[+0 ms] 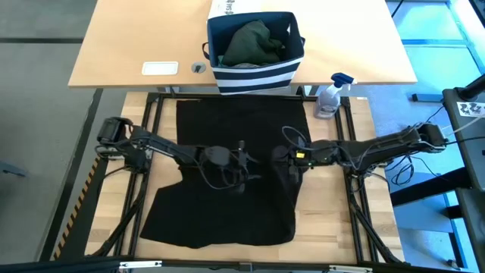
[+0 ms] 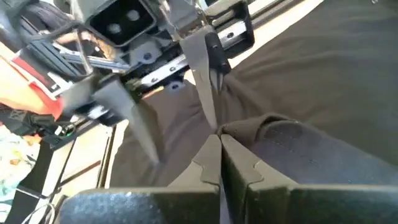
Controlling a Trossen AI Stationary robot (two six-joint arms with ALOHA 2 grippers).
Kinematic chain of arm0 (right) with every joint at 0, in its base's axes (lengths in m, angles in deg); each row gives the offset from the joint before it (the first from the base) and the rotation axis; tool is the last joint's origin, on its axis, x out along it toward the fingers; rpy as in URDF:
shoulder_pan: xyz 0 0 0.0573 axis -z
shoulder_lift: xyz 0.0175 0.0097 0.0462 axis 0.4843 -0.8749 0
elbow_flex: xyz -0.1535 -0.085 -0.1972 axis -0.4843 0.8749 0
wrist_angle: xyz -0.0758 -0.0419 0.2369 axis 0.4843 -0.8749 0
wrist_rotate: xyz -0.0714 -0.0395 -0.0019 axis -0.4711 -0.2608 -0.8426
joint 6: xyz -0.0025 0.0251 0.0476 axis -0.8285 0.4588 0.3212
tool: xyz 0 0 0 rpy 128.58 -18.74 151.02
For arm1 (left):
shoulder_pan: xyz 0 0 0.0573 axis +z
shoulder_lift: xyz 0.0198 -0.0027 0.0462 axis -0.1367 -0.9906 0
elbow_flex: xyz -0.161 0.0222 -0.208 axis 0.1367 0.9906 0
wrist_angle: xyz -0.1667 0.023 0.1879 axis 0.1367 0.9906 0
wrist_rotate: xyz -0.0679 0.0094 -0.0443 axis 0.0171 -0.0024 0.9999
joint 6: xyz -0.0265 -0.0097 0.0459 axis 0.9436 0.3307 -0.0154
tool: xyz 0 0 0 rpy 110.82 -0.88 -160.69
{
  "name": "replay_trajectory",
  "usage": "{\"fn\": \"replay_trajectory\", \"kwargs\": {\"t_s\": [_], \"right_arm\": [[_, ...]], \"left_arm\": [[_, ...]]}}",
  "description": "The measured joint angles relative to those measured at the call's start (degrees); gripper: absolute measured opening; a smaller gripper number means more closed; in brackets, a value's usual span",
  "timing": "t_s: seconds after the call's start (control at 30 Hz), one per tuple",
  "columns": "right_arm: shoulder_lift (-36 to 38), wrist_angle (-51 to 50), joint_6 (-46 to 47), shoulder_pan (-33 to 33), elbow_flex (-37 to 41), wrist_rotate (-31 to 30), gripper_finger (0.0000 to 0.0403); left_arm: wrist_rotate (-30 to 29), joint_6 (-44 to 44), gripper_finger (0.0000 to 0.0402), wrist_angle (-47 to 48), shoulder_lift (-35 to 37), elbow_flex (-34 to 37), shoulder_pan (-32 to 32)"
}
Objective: Fold Laundry from Bin
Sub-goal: Fold the black shirt
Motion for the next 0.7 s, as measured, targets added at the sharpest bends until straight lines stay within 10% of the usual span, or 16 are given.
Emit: {"fn": "replay_trajectory", "kwargs": {"t_s": [0.7], "right_arm": [[-4.8, 9.5, -1.0, -0.2, 0.0, 11.5, 0.0]], "left_arm": [[-1.1, -7.5, 0.0231, 4.8, 0.0, -2.2, 0.5]]}}
